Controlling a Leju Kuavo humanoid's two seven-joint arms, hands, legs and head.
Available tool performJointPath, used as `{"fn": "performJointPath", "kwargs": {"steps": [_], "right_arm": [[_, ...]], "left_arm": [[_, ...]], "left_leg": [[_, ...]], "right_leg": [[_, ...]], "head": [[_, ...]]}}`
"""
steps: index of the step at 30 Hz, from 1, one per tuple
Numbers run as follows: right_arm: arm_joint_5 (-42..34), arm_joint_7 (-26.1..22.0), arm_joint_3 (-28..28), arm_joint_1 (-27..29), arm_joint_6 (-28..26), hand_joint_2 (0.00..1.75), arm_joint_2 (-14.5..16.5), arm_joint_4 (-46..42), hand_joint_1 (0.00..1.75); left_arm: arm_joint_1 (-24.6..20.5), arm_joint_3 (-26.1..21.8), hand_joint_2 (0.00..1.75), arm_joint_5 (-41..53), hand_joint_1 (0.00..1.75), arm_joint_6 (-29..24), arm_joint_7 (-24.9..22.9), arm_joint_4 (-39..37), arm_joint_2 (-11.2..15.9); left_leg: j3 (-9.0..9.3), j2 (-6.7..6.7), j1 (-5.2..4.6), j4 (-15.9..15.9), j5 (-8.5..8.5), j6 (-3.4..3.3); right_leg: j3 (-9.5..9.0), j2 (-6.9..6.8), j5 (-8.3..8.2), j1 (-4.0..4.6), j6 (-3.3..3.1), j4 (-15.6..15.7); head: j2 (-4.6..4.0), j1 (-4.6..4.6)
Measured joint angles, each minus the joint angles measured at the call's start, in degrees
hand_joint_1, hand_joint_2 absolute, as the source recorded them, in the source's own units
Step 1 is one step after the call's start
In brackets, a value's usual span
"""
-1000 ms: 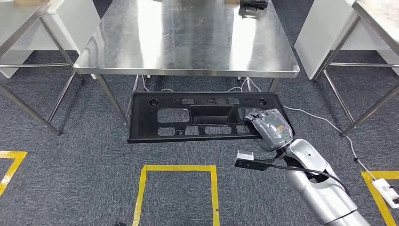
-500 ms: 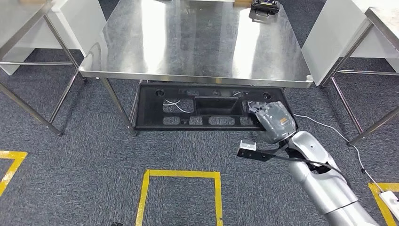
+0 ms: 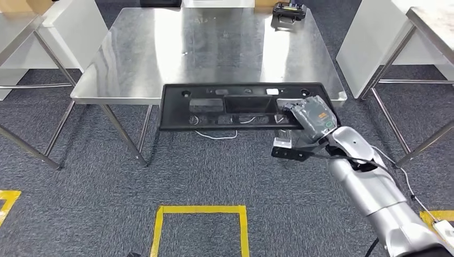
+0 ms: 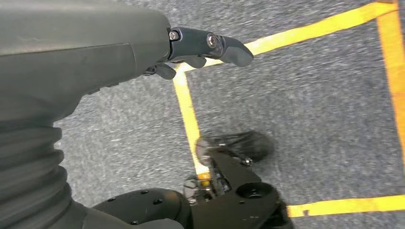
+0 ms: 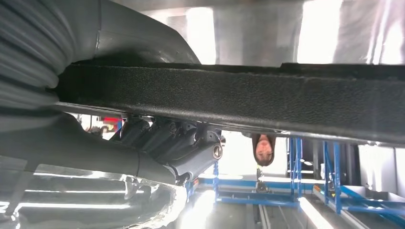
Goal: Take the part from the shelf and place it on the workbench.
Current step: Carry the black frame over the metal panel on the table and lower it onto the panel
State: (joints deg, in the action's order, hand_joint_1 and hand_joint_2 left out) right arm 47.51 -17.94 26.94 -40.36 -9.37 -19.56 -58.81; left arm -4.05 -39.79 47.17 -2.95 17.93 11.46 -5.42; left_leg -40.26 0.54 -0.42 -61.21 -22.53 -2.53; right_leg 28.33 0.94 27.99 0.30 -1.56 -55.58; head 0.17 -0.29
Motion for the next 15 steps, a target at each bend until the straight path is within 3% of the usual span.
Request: {"fn": "performJointPath", "kwargs": {"steps": [1, 2, 5, 7, 9, 10, 11, 12, 13, 15], "right_arm": [[-0.4, -0.4, 0.4, -1.5, 0.3, 1.75, 0.4, 1.5, 1.66], [-0.7, -0.9, 0.7, -2.8, 0.5, 1.75, 0.9, 3.1, 1.66], [-1.2, -1.8, 1.6, -6.0, 0.5, 1.75, 1.7, 6.1, 1.66], [-1.3, -2.0, 2.1, -7.5, 0.5, 1.75, 2.0, 7.5, 1.66], [-1.4, -2.1, 2.5, -8.2, 0.4, 1.75, 2.2, 8.9, 1.66], [-1.4, -2.1, 2.7, -8.3, 0.3, 1.75, 2.3, 9.5, 1.66], [-1.4, -2.1, 2.9, -8.3, 0.3, 1.75, 2.4, 10.1, 1.66], [-1.4, -2.2, 3.2, -8.4, 0.3, 1.75, 2.6, 10.7, 1.66], [-1.5, -2.3, 3.5, -8.5, 0.3, 1.75, 2.9, 11.3, 1.66], [-1.8, -2.7, 4.2, -9.3, 0.3, 1.75, 3.5, 12.7, 1.66]], "left_arm": [[0.0, -0.1, 1.75, 0.1, 0.00, 0.0, 0.0, 0.0, 0.2], [0.0, -0.2, 1.75, 0.2, 0.00, -0.1, -0.1, 0.0, 0.3], [-0.2, -0.2, 1.75, 0.2, 0.00, -0.1, -0.1, 0.0, 0.2], [-0.4, -0.2, 1.75, 0.2, 0.00, -0.1, 0.0, 0.1, 0.1], [-0.5, -0.2, 1.75, 0.2, 0.00, -0.1, 0.0, 0.1, 0.0], [-0.5, -0.2, 1.75, 0.2, 0.00, -0.1, 0.0, 0.1, 0.0], [-0.4, -0.3, 1.75, 0.2, 0.00, -0.1, 0.0, 0.1, -0.1], [-0.4, -0.3, 1.75, 0.2, 0.00, -0.1, 0.0, 0.1, -0.1], [-0.3, -0.3, 1.75, 0.2, 0.00, -0.1, 0.0, 0.1, -0.2], [-0.3, -0.4, 1.75, 0.2, 0.00, -0.1, 0.0, 0.1, -0.3]], "left_leg": [[0.77, 0.26, -0.44, 2.5, 2.15, -0.84], [1.21, 0.50, -0.77, 3.7, 2.97, -1.45], [3.23, 0.47, -0.68, 5.1, 2.57, -2.20], [4.50, 0.40, -0.34, 5.6, 2.30, -2.56], [5.30, 0.52, -0.13, 5.6, 1.42, -2.59], [5.80, 0.63, -0.01, 5.6, 0.89, -2.41], [6.42, 0.75, 0.15, 5.6, 0.31, -2.14], [7.17, 0.84, 0.33, 5.6, -0.31, -1.80], [7.98, 0.89, 0.54, 5.6, -0.95, -1.43], [9.42, 0.90, 0.78, 5.5, -2.33, -0.55]], "right_leg": [[-0.46, 0.16, 0.53, 0.10, 0.22, 0.2], [-0.74, 0.38, 0.71, 0.16, 0.50, 0.1], [-0.43, 0.52, 0.53, 0.43, 1.43, -1.8], [3.32, 0.17, 0.92, 0.24, 1.81, -7.7], [8.78, -0.03, 2.95, -0.16, 2.08, -15.1], [10.96, -0.09, 4.27, -0.42, 2.29, -17.1], [12.25, -0.16, 5.09, -0.73, 2.57, -17.3], [12.56, -0.27, 4.73, -1.07, 3.11, -15.5], [12.09, -0.45, 3.05, -1.45, 3.89, -12.1], [10.22, -1.17, -2.34, -2.02, 5.35, -3.9]], "head": [[0.00, 0.08], [0.00, 0.16], [0.00, 0.10], [0.00, 0.08], [0.00, 0.09], [0.00, 0.11], [0.00, 0.11], [0.00, 0.13], [0.00, 0.13], [0.00, 0.13]]}}
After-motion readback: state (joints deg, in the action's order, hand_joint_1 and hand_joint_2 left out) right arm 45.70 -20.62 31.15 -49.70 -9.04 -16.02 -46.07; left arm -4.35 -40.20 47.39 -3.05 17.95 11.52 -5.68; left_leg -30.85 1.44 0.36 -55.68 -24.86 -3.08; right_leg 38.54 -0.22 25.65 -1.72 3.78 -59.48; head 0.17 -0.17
